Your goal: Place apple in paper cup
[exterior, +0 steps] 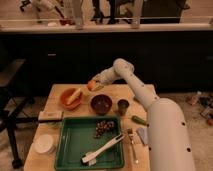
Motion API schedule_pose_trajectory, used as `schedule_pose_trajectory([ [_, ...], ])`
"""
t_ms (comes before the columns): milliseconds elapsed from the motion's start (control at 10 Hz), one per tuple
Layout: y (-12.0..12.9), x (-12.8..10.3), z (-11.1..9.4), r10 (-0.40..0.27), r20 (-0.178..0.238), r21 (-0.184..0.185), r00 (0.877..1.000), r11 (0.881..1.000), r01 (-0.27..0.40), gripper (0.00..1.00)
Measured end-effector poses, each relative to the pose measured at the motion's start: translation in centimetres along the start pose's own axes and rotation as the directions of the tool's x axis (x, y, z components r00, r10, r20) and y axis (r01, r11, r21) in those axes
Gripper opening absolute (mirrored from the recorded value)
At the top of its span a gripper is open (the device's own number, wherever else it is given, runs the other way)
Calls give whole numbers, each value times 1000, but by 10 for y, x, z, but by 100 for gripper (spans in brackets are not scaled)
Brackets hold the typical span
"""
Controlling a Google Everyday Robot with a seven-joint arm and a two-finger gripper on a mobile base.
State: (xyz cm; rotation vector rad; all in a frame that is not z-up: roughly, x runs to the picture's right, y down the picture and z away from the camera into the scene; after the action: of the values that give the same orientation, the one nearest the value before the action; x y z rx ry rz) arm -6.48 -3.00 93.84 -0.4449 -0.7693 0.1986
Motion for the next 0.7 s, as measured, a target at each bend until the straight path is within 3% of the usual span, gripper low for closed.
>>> schedule_pose_trajectory([
  [700, 45, -40, -32, -106, 20, -16, 994, 994, 106, 0],
])
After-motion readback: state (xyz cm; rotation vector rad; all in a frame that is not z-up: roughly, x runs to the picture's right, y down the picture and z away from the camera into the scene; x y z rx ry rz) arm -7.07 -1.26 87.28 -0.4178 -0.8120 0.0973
